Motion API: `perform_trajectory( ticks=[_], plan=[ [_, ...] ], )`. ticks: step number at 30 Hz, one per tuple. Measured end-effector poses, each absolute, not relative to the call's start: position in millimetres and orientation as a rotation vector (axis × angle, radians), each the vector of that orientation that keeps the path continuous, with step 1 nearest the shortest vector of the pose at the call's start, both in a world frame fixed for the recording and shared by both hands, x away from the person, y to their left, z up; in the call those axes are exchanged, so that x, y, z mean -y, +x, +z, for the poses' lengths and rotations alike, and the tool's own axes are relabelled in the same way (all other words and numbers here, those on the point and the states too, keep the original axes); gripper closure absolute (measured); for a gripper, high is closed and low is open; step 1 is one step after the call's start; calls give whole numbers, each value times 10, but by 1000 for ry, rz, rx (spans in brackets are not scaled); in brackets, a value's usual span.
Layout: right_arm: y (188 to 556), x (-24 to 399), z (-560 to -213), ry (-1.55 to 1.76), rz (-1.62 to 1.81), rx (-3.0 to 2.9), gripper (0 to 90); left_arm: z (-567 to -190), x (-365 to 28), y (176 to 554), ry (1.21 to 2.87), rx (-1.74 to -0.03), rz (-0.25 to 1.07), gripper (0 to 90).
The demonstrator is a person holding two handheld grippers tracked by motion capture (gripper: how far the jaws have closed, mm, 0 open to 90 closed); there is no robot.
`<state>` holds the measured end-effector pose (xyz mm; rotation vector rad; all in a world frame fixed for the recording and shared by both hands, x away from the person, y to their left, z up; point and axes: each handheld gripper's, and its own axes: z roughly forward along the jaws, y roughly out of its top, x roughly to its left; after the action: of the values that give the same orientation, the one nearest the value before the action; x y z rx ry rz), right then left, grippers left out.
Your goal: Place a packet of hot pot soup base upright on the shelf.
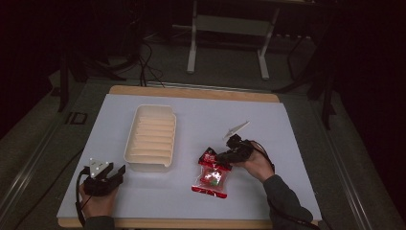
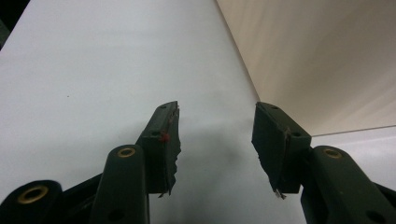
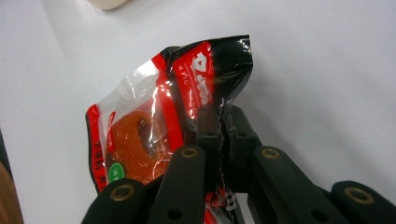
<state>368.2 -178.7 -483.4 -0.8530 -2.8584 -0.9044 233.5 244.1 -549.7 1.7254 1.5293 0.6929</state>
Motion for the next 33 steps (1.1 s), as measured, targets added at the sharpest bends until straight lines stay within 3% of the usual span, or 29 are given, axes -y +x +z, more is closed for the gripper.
perform_trajectory(
  ticks=[33],
  plan=[
    [3580,1656,-4394,-752,-1015,2931,872,-5498,-2439,2336,1727,-1529,693,511]
  ],
)
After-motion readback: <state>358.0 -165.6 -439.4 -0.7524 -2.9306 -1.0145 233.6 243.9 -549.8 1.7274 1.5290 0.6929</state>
